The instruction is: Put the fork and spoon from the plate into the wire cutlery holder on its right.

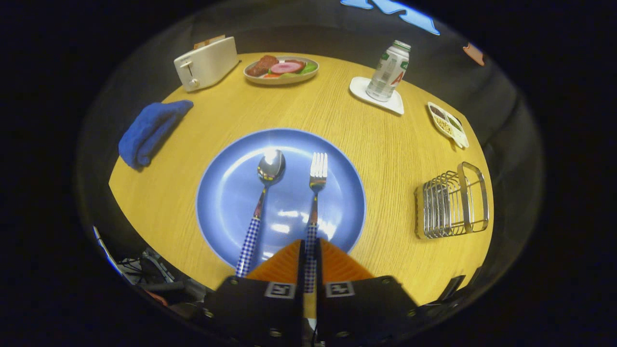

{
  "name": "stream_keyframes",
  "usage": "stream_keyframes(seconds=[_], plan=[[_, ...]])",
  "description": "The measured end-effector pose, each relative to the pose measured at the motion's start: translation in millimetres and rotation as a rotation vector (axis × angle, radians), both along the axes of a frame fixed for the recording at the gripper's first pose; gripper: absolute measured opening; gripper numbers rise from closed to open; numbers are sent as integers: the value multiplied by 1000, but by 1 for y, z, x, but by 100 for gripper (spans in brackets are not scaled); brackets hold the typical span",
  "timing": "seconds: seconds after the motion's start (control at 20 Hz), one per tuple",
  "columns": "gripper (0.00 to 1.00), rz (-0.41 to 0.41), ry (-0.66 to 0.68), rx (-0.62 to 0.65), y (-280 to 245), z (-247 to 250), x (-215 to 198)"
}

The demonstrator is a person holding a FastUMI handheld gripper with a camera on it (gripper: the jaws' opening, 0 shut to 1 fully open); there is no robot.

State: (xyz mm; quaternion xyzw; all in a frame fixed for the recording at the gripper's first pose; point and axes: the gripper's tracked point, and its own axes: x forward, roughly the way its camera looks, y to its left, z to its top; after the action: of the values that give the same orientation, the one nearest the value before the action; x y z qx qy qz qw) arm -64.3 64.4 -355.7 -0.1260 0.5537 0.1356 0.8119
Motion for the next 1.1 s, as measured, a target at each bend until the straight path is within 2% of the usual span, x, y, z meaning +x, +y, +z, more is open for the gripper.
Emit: stream_keyframes(seconds=[0.05,0.15,0.2,0.25,0.35,0.55,0.65,0.75,1.1], plan=[[15,-6,19,-16,-1,-14,-1],[15,-20,49,-10,-2,-21,-1],[15,-29,53,-17,-1,-1,-1],[4,-6,76,-18,-1,-13,-3],[4,53,89,-36,-4,-13,-1],[4,227,147,-114,-23,11,0],[4,318,150,-217,-47,27,3],[4,362,142,-274,-65,40,5],[4,279,157,-241,-104,74,2]])
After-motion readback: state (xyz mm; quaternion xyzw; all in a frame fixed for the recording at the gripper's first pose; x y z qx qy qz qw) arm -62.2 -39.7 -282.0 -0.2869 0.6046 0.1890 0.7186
